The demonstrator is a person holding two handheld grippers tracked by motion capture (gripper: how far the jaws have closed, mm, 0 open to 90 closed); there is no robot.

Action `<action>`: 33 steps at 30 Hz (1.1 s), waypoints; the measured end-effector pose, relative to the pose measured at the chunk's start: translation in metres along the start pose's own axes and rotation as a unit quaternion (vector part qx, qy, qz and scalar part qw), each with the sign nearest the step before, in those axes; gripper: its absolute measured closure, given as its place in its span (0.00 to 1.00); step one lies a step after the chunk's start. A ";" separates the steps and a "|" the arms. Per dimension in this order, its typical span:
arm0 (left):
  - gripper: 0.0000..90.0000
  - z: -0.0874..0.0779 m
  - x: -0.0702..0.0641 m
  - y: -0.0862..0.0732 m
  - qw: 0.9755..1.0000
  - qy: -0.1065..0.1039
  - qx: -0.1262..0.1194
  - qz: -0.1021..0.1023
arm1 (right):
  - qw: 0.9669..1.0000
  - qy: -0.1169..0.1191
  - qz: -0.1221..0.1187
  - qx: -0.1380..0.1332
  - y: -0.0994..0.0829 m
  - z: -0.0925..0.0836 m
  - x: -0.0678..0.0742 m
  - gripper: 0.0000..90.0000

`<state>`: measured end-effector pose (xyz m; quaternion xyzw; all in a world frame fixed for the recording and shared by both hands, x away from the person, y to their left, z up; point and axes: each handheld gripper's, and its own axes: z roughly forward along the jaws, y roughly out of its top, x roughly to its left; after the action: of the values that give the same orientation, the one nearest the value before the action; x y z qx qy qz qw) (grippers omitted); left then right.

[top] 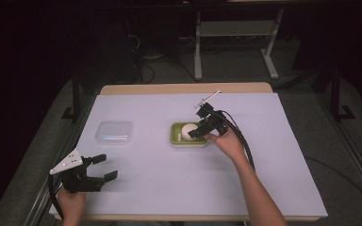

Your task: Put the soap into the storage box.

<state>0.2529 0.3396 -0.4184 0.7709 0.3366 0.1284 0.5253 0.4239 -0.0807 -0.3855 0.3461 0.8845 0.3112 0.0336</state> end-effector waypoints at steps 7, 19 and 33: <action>0.16 0.000 -0.001 0.000 1.000 0.000 -0.001 -0.001 | 1.000 0.007 0.001 -0.001 -0.010 -0.009 0.003 0.30; 0.16 0.001 -0.001 0.000 1.000 0.000 0.000 0.000 | 1.000 0.017 0.006 -0.010 -0.030 -0.022 0.005 0.29; 0.16 0.002 -0.001 0.000 1.000 -0.001 0.005 0.002 | 0.999 0.021 0.020 -0.021 -0.060 -0.038 -0.002 0.29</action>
<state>0.2526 0.3376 -0.4192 0.7740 0.3355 0.1270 0.5217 0.3797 -0.1356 -0.3894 0.3560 0.8713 0.3374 0.0156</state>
